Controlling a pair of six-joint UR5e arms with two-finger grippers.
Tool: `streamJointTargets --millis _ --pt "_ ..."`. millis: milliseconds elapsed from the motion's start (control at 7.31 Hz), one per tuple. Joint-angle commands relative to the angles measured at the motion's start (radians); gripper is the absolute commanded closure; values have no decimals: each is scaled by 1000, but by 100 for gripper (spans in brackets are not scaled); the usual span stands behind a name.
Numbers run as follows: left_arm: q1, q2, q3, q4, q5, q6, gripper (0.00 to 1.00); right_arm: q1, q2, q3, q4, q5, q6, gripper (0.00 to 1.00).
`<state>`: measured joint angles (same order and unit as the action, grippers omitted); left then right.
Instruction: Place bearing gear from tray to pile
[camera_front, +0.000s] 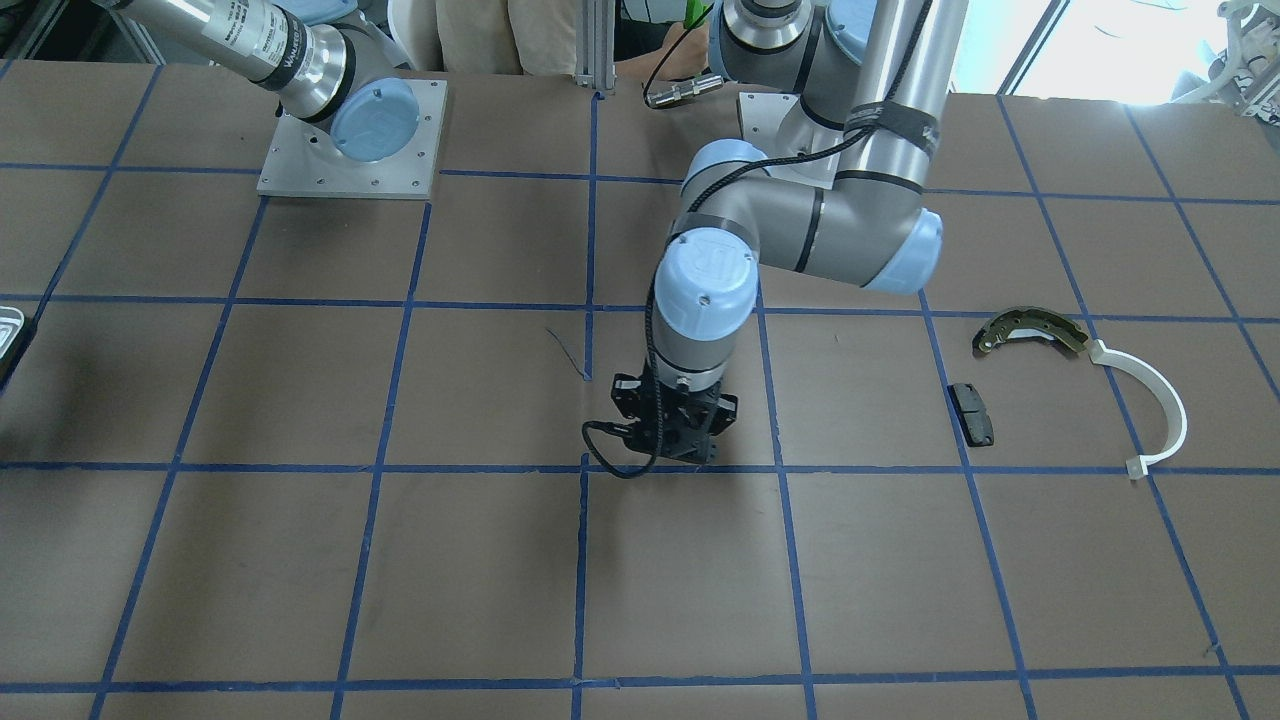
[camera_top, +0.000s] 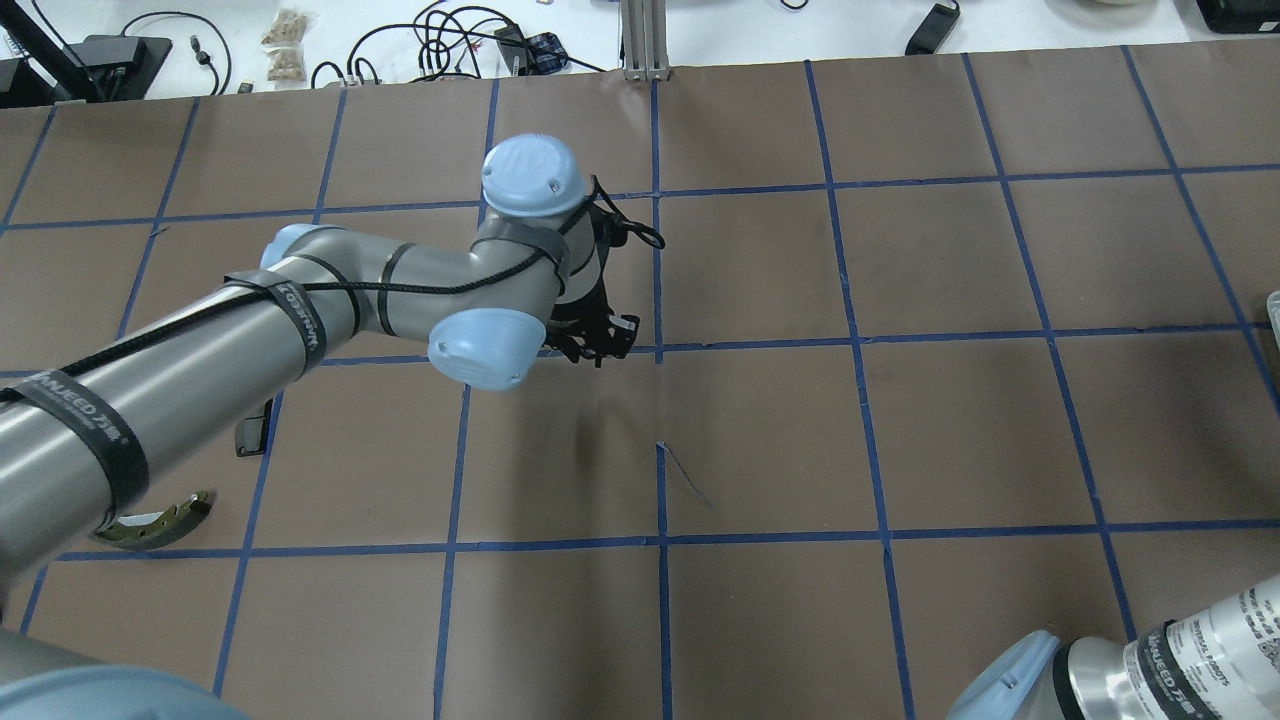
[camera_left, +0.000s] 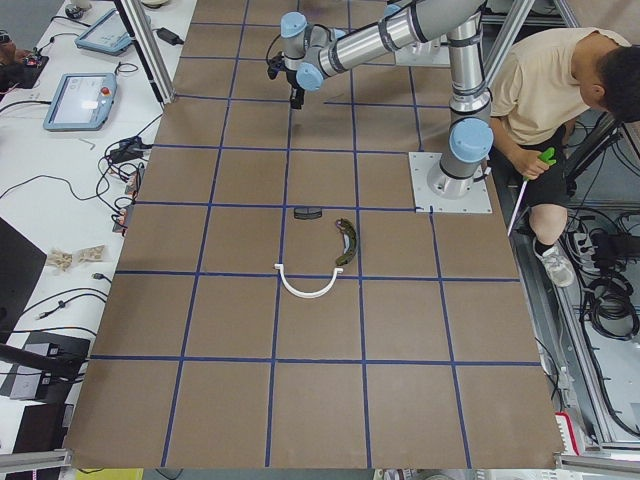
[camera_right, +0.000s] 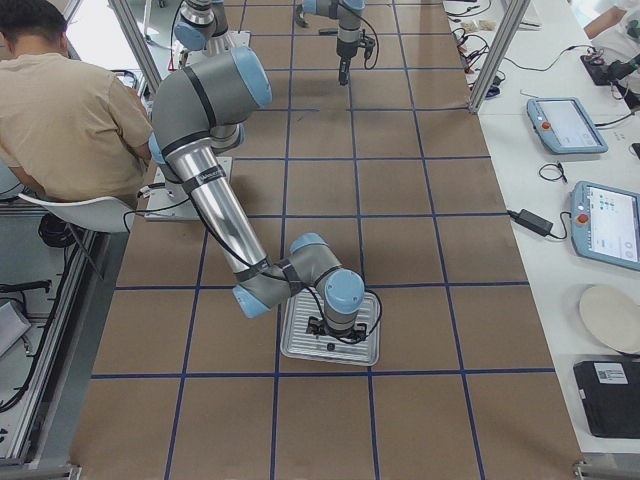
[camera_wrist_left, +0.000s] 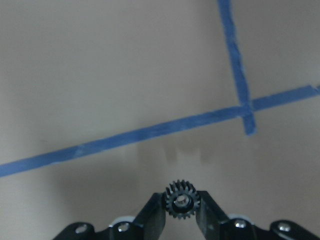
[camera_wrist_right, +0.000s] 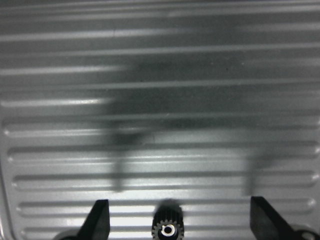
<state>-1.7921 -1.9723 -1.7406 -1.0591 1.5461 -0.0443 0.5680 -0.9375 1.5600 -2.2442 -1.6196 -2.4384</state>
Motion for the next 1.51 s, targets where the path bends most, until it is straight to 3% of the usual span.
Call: streamJointTargets --millis 0,137,274,411,547,684,821,958,1095,1368 --pt "150 33 85 -189 6 90 100 -5 8 0 -18 -6 -11 0" --pt "228 50 81 -209 8 189 100 -10 14 0 -18 -6 -11 0" --pt "296 64 64 -226 73 275 100 -11 20 0 -18 -8 -8 0" --pt "348 84 49 -257 92 297 100 -11 19 -4 -18 -6 -7 10" --pt "403 96 36 -263 106 313 100 -11 17 2 -18 -11 2 29" --pt "471 101 18 -262 136 378 100 -11 16 -1 -18 -23 5 39" --pt "562 105 -3 -248 138 464 100 -11 14 0 -21 -26 5 56" --pt "624 109 -10 -254 140 475 100 -11 13 -3 -21 -38 5 82" --pt "651 113 -23 -254 141 503 100 -11 9 -1 -18 -48 10 100" --pt "782 98 -88 -186 135 686 100 -7 -29 5 14 -68 45 100"
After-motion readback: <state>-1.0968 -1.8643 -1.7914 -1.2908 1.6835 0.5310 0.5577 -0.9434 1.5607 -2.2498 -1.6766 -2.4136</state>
